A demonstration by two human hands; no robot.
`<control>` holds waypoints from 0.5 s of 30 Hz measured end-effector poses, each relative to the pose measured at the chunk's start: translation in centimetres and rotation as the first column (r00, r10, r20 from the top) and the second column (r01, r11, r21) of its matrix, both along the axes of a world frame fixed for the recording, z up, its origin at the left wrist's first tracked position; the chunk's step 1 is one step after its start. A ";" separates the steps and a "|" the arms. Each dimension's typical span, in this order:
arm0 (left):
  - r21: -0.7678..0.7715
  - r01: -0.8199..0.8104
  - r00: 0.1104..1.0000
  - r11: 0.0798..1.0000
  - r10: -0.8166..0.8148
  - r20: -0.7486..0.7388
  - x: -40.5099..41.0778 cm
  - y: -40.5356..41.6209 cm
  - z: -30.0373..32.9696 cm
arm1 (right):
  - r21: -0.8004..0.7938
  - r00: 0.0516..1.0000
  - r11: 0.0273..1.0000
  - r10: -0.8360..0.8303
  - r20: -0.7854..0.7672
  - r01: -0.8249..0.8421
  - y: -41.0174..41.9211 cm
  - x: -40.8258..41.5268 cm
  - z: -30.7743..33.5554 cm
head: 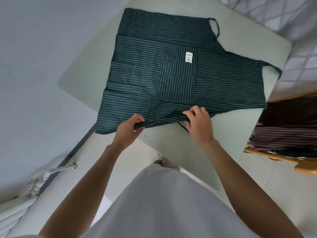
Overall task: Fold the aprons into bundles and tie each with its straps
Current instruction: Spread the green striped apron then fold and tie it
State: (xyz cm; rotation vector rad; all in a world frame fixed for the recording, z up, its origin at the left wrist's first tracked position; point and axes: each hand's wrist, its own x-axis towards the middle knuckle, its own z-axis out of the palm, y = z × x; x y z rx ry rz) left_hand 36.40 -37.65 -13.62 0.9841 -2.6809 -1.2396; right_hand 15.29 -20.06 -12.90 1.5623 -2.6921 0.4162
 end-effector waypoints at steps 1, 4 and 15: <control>0.000 0.007 1.000 1.000 -0.007 0.002 0.0 -0.1 0.2 | -0.010 0.988 0.992 -0.122 0.098 0.124 0.8 0.0 0.5; -0.011 -0.002 0.999 1.000 0.002 0.035 0.0 -0.4 0.2 | 0.060 0.771 0.843 -0.516 0.373 0.535 3.3 0.1 0.7; -0.060 -0.131 0.990 0.990 0.134 0.039 -1.3 -0.3 -1.5 | 0.123 0.433 0.791 -0.450 0.781 0.600 2.4 1.2 -1.8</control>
